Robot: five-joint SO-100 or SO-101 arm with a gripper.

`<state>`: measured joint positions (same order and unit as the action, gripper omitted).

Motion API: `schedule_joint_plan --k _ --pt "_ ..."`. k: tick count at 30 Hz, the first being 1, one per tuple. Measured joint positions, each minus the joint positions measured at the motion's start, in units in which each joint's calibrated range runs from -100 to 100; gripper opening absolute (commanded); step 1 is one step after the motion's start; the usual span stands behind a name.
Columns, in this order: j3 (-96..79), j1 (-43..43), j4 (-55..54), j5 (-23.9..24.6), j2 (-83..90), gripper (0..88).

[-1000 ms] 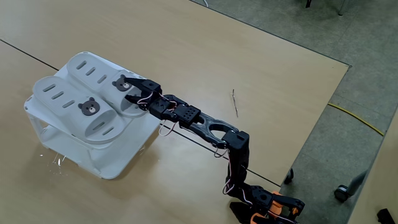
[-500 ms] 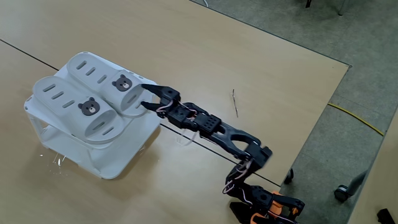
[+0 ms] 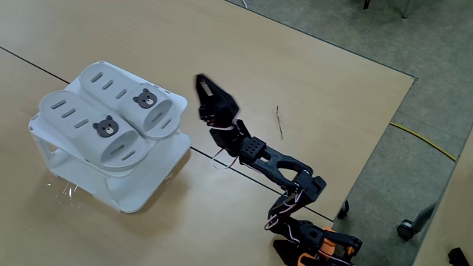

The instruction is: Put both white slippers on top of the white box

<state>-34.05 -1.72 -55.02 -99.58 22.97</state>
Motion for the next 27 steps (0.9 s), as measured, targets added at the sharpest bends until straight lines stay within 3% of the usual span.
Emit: schedule_joint_plan --k 4,7,18,27 --pt "0.4 0.0 -18.8 0.0 0.2 0.8" --pt "-3.3 0.0 -25.8 0.0 5.5 0.8" --pt "-50.2 0.1 -28.8 0.0 47.8 0.8" --pt "-65.0 -2.3 -31.6 0.0 74.8 0.8"
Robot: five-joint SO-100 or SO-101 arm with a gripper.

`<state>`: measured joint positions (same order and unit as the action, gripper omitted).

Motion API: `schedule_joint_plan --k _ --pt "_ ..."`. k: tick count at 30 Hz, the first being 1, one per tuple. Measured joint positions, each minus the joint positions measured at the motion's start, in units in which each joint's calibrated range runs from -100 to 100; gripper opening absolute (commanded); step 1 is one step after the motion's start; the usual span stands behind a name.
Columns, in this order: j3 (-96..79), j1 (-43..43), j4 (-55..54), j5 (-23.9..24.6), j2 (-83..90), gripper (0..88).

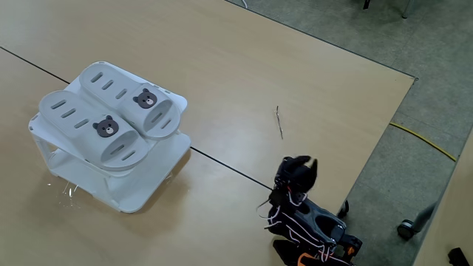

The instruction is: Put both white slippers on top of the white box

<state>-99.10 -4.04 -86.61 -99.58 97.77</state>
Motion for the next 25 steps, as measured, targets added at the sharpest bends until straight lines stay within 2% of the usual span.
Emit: schedule_joint_plan --k 4,6,25 --pt "0.0 -6.1 -10.5 0.0 0.9 0.8" --pt "0.0 -7.1 -12.2 0.0 1.0 0.8" --pt "0.0 -7.6 -12.8 0.0 1.0 0.8"
